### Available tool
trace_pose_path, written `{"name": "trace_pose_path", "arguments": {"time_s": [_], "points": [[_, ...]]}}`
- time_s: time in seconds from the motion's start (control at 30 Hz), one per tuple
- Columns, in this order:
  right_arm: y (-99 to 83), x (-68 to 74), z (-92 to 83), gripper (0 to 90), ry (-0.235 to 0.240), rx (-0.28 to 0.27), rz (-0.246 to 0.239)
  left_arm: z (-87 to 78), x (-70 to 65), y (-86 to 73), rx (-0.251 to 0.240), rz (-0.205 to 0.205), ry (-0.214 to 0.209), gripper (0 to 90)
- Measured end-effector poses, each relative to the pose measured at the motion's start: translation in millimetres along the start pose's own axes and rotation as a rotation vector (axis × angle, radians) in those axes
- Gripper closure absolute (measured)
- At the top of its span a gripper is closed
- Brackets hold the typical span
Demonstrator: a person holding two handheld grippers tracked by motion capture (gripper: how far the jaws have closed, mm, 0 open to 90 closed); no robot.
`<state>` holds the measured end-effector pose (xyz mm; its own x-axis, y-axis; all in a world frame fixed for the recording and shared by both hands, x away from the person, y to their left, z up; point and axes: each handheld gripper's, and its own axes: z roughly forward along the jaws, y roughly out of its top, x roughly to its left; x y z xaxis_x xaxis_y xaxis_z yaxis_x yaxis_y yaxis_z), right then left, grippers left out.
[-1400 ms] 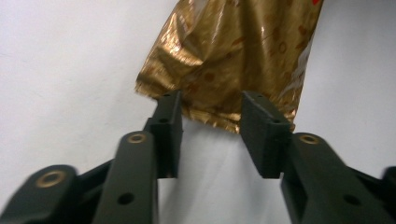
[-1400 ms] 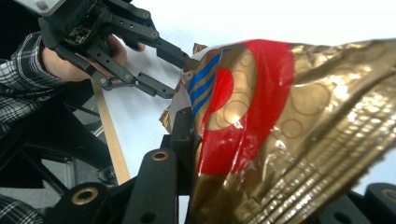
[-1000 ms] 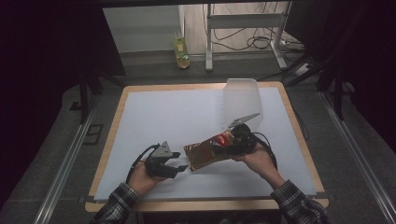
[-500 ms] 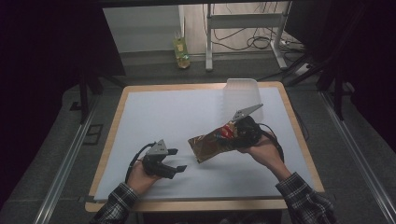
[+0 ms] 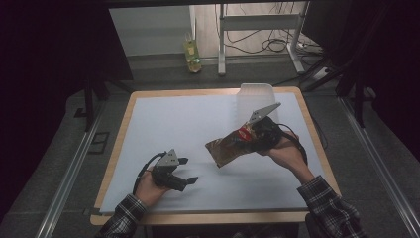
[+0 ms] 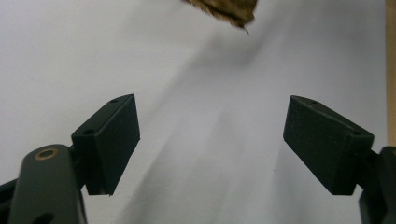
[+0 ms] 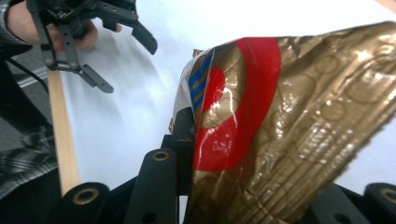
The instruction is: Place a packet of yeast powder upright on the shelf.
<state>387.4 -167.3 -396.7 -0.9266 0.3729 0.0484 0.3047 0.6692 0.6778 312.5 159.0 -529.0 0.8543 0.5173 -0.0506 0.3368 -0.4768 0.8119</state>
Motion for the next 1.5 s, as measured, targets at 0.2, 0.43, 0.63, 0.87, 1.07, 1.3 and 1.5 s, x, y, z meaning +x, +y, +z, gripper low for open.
{"name": "trace_pose_path", "arguments": {"time_s": [0.2,0.43,0.63,0.87,1.07,1.3,1.5], "points": [[7.3,-10.8,-13.5,70.0,-0.04,-0.026,-0.043,-0.3,-0.1,-0.4,0.001,0.008,0.006,17.5],[12.4,-19.9,-23.4,70.0,-0.07,-0.013,-0.061,-0.4,0.8,-0.8,-0.004,0.002,0.005,16.5],[20.6,-31.9,-36.1,70.0,-0.093,-0.029,-0.093,-0.2,1.0,-1.0,-0.001,0.005,0.007,16.5],[32.9,-48.4,-51.2,70.0,-0.138,-0.042,-0.113,-1.3,2.5,-1.4,-0.004,0.007,0.014,14.7],[38.1,-60.8,-59.0,70.1,-0.174,-0.034,-0.132,-1.0,2.8,-1.8,0.0,0.02,0.037,11.7],[40.7,-78.9,-68.0,70.0,-0.212,-0.019,-0.168,-1.1,3.7,-2.4,-0.003,0.017,0.042,10.4],[42.1,-93.5,-74.1,70.2,-0.259,0.0,-0.177,-1.1,3.7,-2.8,-0.006,0.018,0.038,9.8]]}}
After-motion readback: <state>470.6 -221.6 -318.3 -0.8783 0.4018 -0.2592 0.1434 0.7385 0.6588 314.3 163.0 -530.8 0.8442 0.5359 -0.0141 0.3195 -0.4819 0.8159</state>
